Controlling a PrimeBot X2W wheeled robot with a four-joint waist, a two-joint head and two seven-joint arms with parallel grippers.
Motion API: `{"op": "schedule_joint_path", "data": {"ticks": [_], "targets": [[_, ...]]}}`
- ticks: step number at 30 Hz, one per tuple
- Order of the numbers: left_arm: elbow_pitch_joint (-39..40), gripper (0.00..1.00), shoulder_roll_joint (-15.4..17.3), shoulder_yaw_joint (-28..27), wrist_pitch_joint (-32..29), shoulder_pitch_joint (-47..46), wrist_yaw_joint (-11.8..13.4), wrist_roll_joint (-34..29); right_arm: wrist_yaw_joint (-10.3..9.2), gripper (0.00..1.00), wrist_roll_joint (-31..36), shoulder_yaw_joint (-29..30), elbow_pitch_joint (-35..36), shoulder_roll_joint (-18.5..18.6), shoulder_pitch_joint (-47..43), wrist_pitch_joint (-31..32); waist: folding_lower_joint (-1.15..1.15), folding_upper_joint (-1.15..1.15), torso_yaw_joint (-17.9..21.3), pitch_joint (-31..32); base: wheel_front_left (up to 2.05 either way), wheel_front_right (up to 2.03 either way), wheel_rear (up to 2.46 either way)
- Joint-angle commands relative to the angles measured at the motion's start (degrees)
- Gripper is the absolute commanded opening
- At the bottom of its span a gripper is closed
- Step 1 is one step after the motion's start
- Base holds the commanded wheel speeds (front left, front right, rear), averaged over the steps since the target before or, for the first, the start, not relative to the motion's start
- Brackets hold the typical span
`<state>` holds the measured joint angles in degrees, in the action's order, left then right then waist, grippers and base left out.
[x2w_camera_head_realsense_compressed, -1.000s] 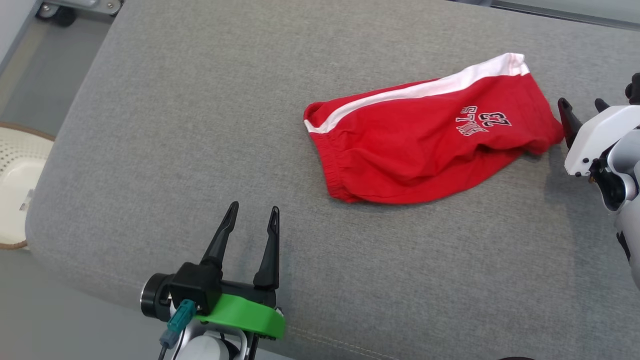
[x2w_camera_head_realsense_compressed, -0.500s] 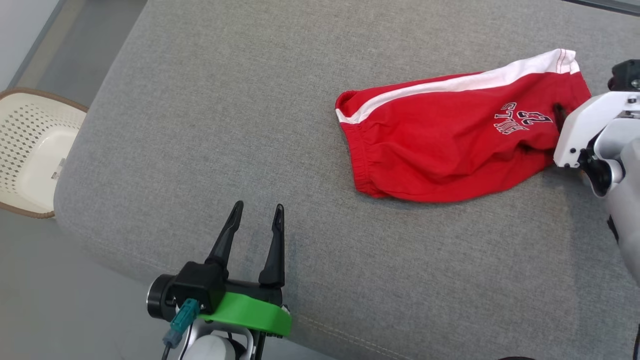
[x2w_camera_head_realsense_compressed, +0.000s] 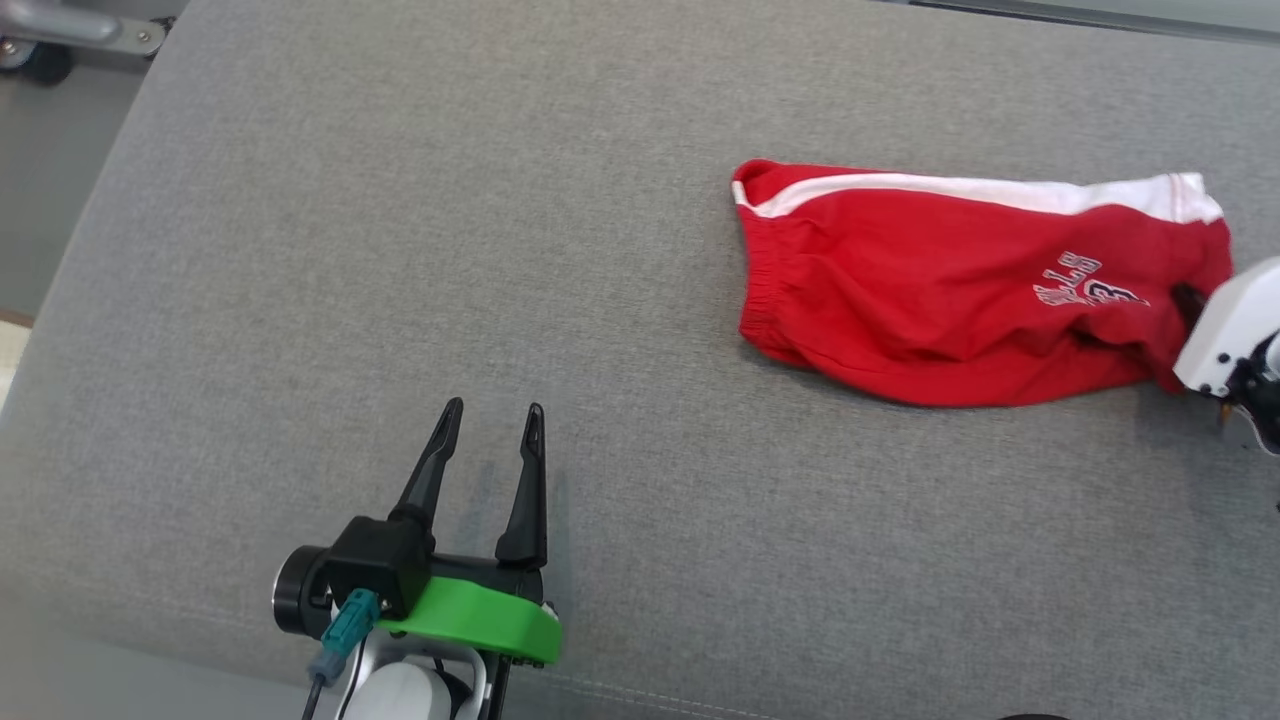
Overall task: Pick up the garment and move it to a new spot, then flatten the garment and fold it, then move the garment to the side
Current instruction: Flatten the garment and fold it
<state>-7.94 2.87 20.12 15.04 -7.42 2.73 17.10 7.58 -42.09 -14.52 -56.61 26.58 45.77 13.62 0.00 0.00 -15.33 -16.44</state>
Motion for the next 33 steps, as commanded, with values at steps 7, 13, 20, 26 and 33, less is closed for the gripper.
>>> {"op": "schedule_joint_path", "data": {"ticks": [7,13,20,26,33], "targets": [[-0.6,1.0,0.1,1.1,0.1,0.9,-0.3,1.3,-0.12,0.0,-4.8,3.4,3.3,4.8,-4.6,-3.6,0.0,0.0,6.0,3.7,0.0,0.0,0.0],[-0.2,1.0,0.1,1.2,0.2,2.0,0.2,2.9,-0.1,0.0,-3.3,0.2,11.9,4.2,-4.1,-4.5,0.0,0.0,7.0,3.1,0.0,0.0,0.0],[-0.6,1.0,0.1,3.3,0.2,0.2,-0.5,3.2,-0.11,0.0,-0.3,-8.4,21.6,-6.9,-2.7,-1.6,0.0,0.0,6.8,1.2,0.0,0.0,0.0],[-2.6,1.0,0.1,4.4,0.2,-0.8,-1.5,1.7,-0.1,0.0,4.6,-10.6,13.7,-16.3,1.1,-3.5,0.0,0.0,4.6,0.9,0.0,0.0,0.0],[-3.7,1.0,0.1,3.9,0.2,0.7,-1.7,1.5,-0.09,0.0,6.8,-11.8,6.8,-20.1,3.8,-5.1,0.0,0.0,4.1,1.1,0.0,0.0,0.0]]}}
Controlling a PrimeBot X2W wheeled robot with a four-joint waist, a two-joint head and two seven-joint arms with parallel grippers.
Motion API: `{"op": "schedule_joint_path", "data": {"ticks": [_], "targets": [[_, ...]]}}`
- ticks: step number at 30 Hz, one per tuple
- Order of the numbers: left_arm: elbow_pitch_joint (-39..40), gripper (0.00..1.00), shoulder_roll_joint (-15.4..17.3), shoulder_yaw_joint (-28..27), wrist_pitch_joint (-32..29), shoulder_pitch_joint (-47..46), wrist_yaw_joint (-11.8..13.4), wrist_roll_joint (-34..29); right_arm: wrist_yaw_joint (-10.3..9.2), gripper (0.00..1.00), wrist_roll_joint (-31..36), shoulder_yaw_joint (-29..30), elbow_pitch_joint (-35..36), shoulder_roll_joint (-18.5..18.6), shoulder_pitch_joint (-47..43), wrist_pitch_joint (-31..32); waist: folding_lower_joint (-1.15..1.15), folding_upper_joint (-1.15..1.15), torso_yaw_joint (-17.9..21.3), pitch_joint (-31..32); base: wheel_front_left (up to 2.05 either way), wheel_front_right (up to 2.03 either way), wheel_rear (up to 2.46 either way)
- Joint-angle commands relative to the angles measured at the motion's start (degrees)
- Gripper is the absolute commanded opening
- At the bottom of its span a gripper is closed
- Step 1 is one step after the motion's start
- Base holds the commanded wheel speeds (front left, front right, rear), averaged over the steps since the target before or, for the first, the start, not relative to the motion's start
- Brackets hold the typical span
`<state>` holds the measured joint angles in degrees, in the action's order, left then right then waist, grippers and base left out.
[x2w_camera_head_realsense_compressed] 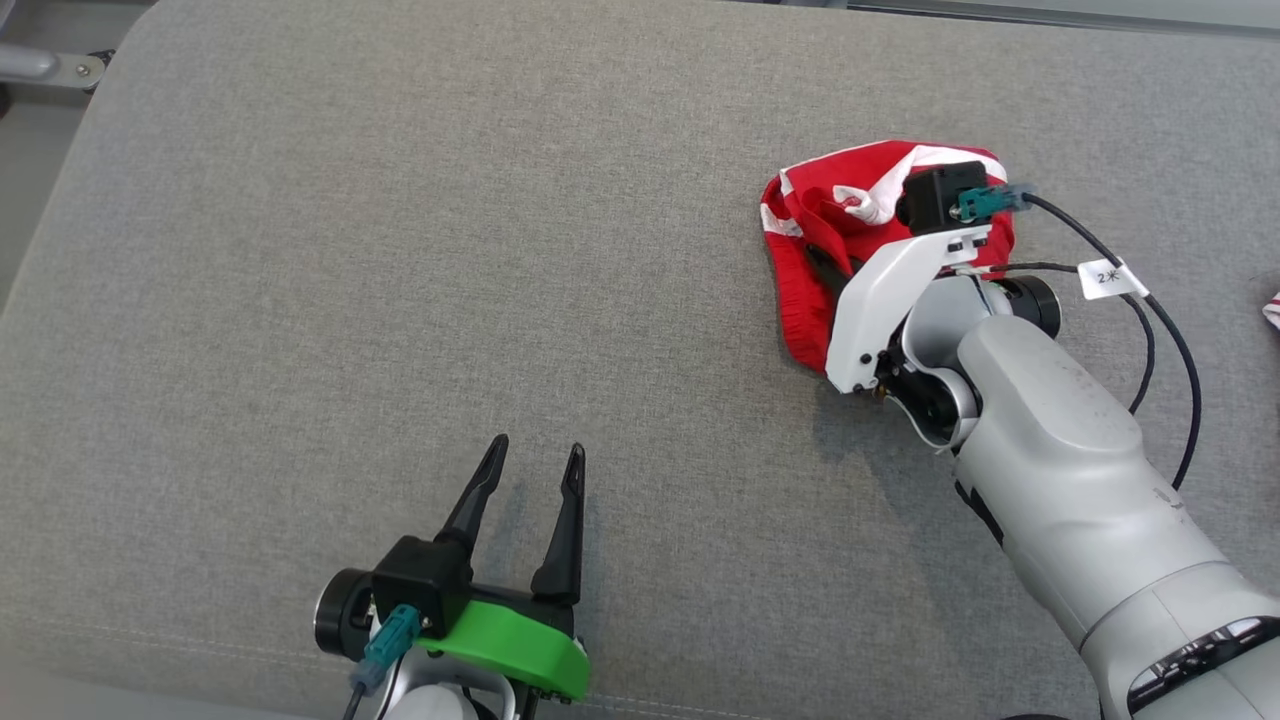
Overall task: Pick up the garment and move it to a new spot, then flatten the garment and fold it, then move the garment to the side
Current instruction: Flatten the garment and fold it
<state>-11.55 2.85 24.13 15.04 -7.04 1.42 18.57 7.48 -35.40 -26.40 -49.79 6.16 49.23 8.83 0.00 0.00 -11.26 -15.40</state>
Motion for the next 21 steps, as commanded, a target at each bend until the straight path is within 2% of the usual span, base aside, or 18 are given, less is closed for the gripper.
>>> {"op": "schedule_joint_path", "data": {"ticks": [1,2,3,7,11,13,17,18,19,20,21], "targets": [[-0.2,1.0,0.1,0.1,0.2,0.4,-0.4,0.2,0.01,0.0,0.3,-0.3,-0.5,0.0,0.6,-0.7,0.0,0.0,0.1,0.1,0.0,0.0,0.0],[-0.4,1.0,0.1,0.3,0.2,0.5,-0.3,0.2,0.01,0.35,0.7,-0.8,-0.8,-0.2,0.8,-1.5,0.0,0.0,0.2,0.2,0.0,0.0,0.0],[-0.4,1.0,0.1,0.4,0.2,0.5,-0.2,0.4,0.01,1.0,0.8,-1.2,-1.2,-0.5,0.9,-1.9,0.0,0.0,0.3,0.3,0.0,0.0,0.0],[-0.3,1.0,0.1,0.5,0.2,0.9,0.3,1.1,0.01,1.0,1.7,-5.4,0.6,-0.1,-0.5,-2.7,0.0,0.0,1.2,1.0,0.0,0.0,0.0],[-0.2,1.0,0.1,-0.5,0.2,1.7,0.6,1.2,-0.02,1.0,-0.6,-8.4,8.1,3.5,-3.2,-5.3,0.0,0.0,2.6,1.8,0.0,0.0,0.0],[0.0,1.0,0.1,-1.4,0.2,2.1,0.6,1.1,-0.02,1.0,-1.3,-7.3,12.4,6.0,-4.6,-8.1,0.0,0.0,3.4,1.9,0.0,0.0,0.0],[0.6,1.0,0.1,-2.4,0.2,2.4,0.5,0.8,-0.02,0.98,3.0,-1.6,16.6,11.2,-7.3,-13.5,0.0,0.0,4.3,1.0,0.0,0.0,0.0],[0.7,1.0,0.1,-2.2,0.2,2.2,0.3,0.8,0.01,0.67,4.6,0.0,16.6,11.8,-7.6,-14.5,0.0,0.0,4.3,0.6,0.0,0.0,0.0],[0.8,1.0,0.1,-1.9,0.2,1.8,0.2,0.9,0.01,0.45,6.5,1.6,16.6,12.4,-7.6,-15.6,0.0,0.0,4.2,0.1,0.0,0.0,0.0],[0.8,1.0,0.1,-1.5,0.2,1.4,0.1,0.9,0.01,0.3,7.6,3.1,15.9,12.4,-8.0,-16.2,0.0,0.0,4.0,-0.3,0.0,0.0,0.0],[0.8,1.0,0.1,-1.1,0.2,0.9,0.0,0.9,0.01,0.11,8.9,4.4,15.1,12.2,-8.3,-16.8,0.0,0.0,3.8,-0.7,0.0,0.0,0.0]]}}
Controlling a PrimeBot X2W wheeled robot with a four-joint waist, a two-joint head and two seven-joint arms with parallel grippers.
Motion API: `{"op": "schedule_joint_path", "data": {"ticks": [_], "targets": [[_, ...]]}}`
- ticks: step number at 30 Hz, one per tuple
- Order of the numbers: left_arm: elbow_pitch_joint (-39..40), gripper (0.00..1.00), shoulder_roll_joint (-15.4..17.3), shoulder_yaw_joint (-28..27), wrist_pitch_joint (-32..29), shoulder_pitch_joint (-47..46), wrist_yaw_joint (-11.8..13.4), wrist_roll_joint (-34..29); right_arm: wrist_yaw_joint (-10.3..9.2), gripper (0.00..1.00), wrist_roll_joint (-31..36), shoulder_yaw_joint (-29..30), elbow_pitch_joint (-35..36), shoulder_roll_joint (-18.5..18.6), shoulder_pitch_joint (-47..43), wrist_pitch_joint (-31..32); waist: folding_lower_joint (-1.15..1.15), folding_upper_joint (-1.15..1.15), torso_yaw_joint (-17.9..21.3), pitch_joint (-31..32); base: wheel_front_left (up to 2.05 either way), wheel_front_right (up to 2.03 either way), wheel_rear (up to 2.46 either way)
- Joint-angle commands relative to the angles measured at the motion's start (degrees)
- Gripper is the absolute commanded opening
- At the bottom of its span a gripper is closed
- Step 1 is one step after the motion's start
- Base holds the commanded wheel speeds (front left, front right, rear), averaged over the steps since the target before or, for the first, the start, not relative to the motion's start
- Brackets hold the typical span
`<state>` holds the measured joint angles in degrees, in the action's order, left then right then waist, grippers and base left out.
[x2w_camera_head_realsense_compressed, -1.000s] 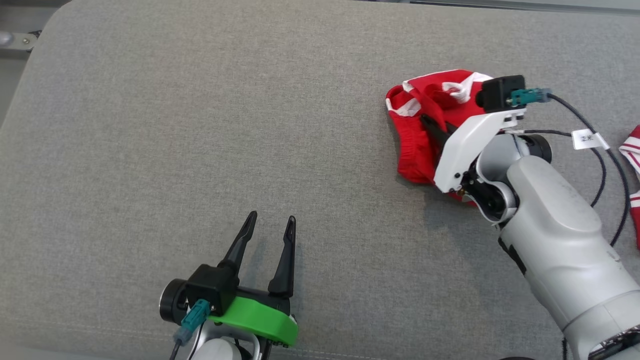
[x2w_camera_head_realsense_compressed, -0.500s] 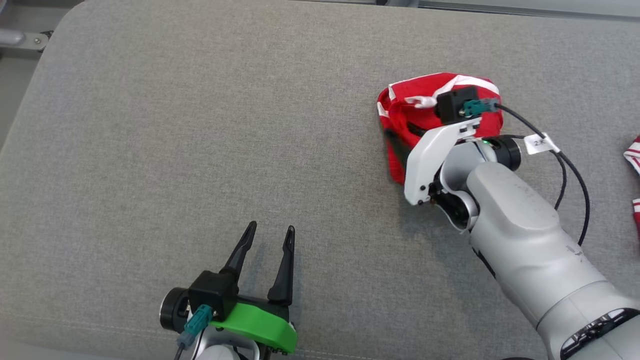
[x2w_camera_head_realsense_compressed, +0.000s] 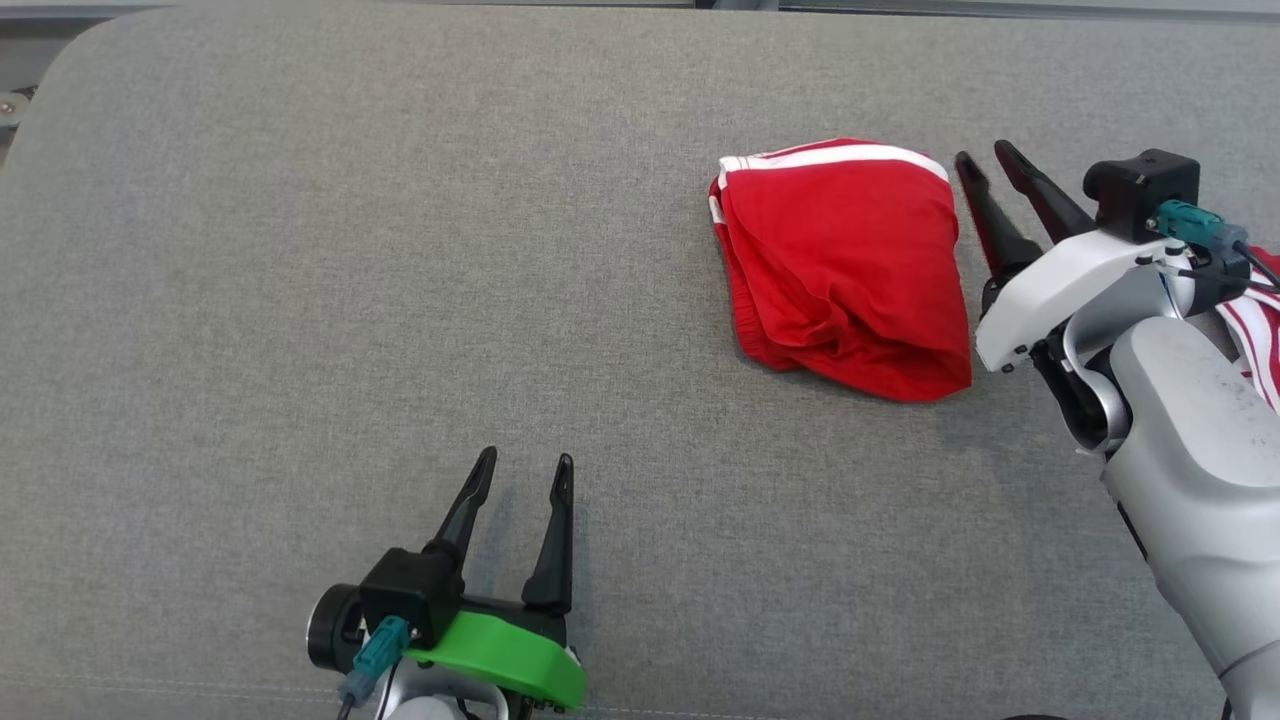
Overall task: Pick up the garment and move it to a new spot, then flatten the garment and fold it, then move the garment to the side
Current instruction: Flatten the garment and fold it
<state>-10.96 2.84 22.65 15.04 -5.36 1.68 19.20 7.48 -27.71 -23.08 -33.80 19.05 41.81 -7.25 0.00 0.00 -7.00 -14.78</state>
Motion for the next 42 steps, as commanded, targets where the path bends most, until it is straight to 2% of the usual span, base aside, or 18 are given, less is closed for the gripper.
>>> {"op": "schedule_joint_path", "data": {"ticks": [1,2,7,13,16,20,25,31,33,35,36,37,42], "targets": [[0.2,1.0,0.1,0.4,0.2,-0.8,-0.3,0.3,0.01,0.11,1.2,1.1,-0.8,-0.7,-0.9,-0.7,0.0,0.0,-0.5,-1.3,0.0,0.0,0.0],[0.2,1.0,0.1,0.8,0.2,-1.3,-0.4,0.4,0.01,0.0,3.4,2.0,-1.7,-0.7,-0.8,-1.5,0.0,0.0,-0.8,-1.8,0.0,0.0,0.0],[0.3,1.0,0.1,2.7,0.2,-3.0,-0.4,0.9,-0.01,0.0,9.9,4.0,-8.0,-3.5,0.8,-4.5,0.0,0.0,-3.0,-3.8,0.0,0.0,0.0],[0.3,1.0,0.1,2.8,0.2,-4.0,0.5,1.4,-0.01,0.0,14.6,0.3,-14.0,-7.9,1.3,-7.3,0.0,0.0,-5.6,-4.6,0.0,0.0,0.0],[0.2,1.0,0.1,2.2,0.2,-3.6,0.6,1.5,0.0,0.0,15.8,-3.3,-13.6,-9.6,-0.3,-7.9,0.0,0.0,-6.2,-4.3,0.0,0.0,0.0],[0.4,1.0,0.1,1.8,0.2,-2.9,0.8,1.8,-0.01,0.0,17.1,-7.3,-9.6,-10.5,-2.6,-7.9,0.0,0.0,-6.5,-3.7,0.0,0.0,0.0],[0.4,1.0,0.1,2.2,0.2,-2.2,1.1,2.5,-0.01,0.0,15.3,-10.6,-7.3,-12.0,-5.6,-7.9,0.0,0.0,-5.7,-2.6,0.0,0.0,0.0],[0.0,1.0,0.1,1.2,0.2,-0.5,1.3,2.3,-0.01,0.0,12.8,-11.3,-2.9,-13.3,-8.2,-7.9,0.0,0.0,-3.5,0.0,0.0,0.0,0.0],[0.1,1.0,0.1,0.3,0.2,0.2,1.3,1.9,-0.01,0.16,12.1,-10.3,0.0,-13.1,-10.0,-7.9,0.0,0.0,-2.7,1.3,0.0,0.0,0.0],[0.3,1.0,0.1,-1.0,0.2,1.3,1.3,1.6,-0.01,0.48,12.2,-9.3,3.2,-12.1,-11.9,-7.9,0.0,0.0,-1.8,2.7,0.0,0.0,0.0],[0.3,1.0,0.1,-1.7,0.2,2.0,1.3,1.5,-0.02,0.83,12.4,-8.4,4.7,-11.4,-12.9,-7.9,0.0,0.0,-1.3,3.5,0.0,0.0,0.0],[0.4,1.0,0.1,-2.3,0.2,2.6,1.3,1.3,-0.02,1.0,12.9,-7.5,6.2,-10.6,-14.0,-7.9,0.0,0.0,-0.8,4.2,0.0,0.0,0.0],[0.9,1.0,0.1,-5.9,0.2,5.5,1.1,0.0,-0.01,1.0,15.7,0.0,14.7,-8.0,-20.6,-7.9,0.0,0.0,1.7,7.4,0.0,0.0,0.0]]}}
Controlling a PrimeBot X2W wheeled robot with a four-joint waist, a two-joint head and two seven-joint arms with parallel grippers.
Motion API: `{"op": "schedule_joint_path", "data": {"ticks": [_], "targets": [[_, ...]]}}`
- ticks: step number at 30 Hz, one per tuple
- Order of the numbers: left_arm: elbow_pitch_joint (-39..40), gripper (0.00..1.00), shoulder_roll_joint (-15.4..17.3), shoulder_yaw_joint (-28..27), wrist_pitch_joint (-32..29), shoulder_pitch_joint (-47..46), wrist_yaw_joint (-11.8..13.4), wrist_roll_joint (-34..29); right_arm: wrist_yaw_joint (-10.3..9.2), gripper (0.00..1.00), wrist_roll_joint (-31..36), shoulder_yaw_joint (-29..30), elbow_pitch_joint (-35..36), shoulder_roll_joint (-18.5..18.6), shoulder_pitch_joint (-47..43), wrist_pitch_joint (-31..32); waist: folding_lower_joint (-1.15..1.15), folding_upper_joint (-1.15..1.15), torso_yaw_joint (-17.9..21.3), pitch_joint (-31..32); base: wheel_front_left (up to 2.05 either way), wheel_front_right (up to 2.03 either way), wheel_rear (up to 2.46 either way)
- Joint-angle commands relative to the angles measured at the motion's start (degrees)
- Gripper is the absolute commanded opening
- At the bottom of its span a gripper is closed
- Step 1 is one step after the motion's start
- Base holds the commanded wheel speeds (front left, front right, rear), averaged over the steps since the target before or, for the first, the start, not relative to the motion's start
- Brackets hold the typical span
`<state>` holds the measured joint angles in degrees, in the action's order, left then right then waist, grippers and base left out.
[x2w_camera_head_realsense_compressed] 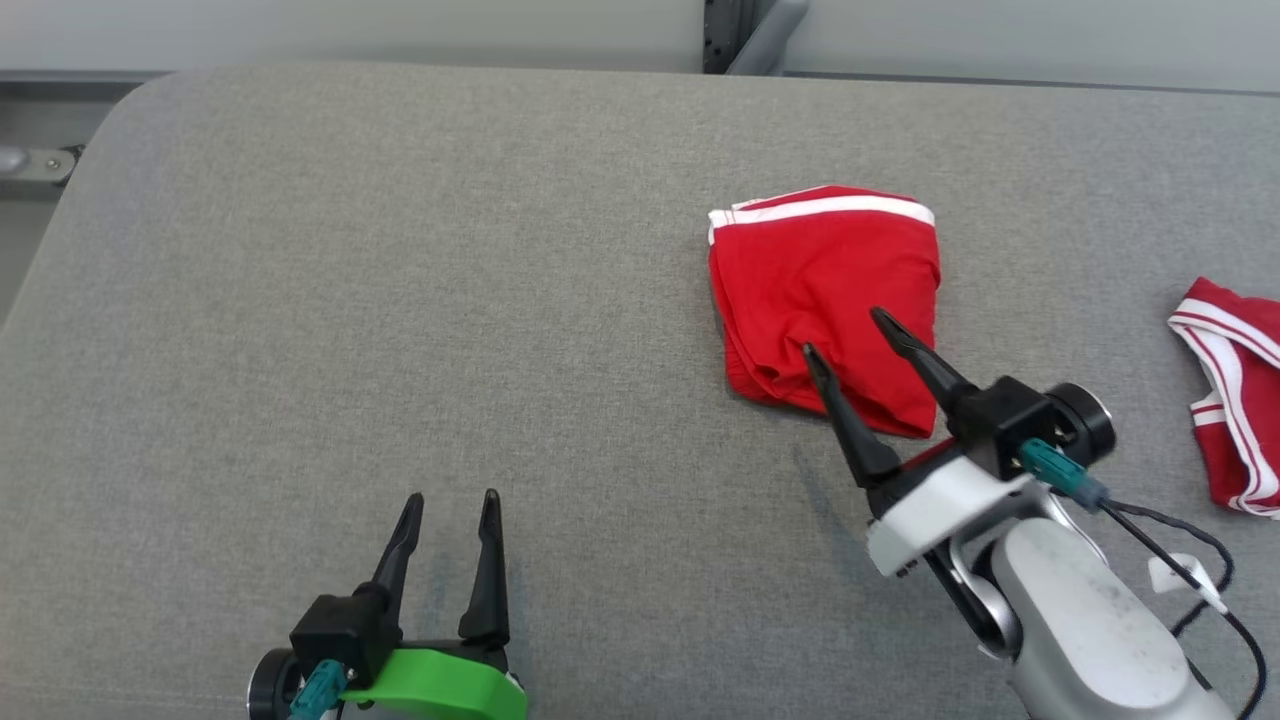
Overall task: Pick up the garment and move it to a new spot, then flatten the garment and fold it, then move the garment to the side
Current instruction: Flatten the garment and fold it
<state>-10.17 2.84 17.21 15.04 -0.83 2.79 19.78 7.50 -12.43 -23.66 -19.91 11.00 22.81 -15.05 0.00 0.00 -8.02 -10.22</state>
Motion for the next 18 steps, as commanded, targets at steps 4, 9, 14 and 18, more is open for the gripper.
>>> {"op": "schedule_joint_path", "data": {"ticks": [4,9,14,18], "targets": [[0.4,1.0,0.1,-2.1,0.2,2.4,-0.1,-1.0,-0.04,1.0,0.8,6.5,4.7,0.9,-6.6,-0.1,0.0,0.0,3.9,4.3,0.0,0.0,0.0],[1.1,1.0,0.1,-3.4,0.2,3.5,-0.3,-1.6,-0.03,1.0,0.9,14.4,3.4,2.0,-13.1,-0.1,0.0,0.0,4.9,5.3,0.0,0.0,0.0],[1.5,1.0,0.1,-2.5,0.2,2.6,-0.6,-2.0,-0.01,1.0,-4.8,17.5,-2.6,2.3,-11.9,0.5,0.0,0.0,3.9,4.4,0.0,0.0,0.0],[1.8,1.0,0.1,-1.4,0.2,1.4,-0.9,-2.2,-0.02,1.0,-10.5,16.9,-6.0,4.0,-6.8,3.6,0.0,0.0,2.6,3.2,0.0,0.0,0.0]]}}
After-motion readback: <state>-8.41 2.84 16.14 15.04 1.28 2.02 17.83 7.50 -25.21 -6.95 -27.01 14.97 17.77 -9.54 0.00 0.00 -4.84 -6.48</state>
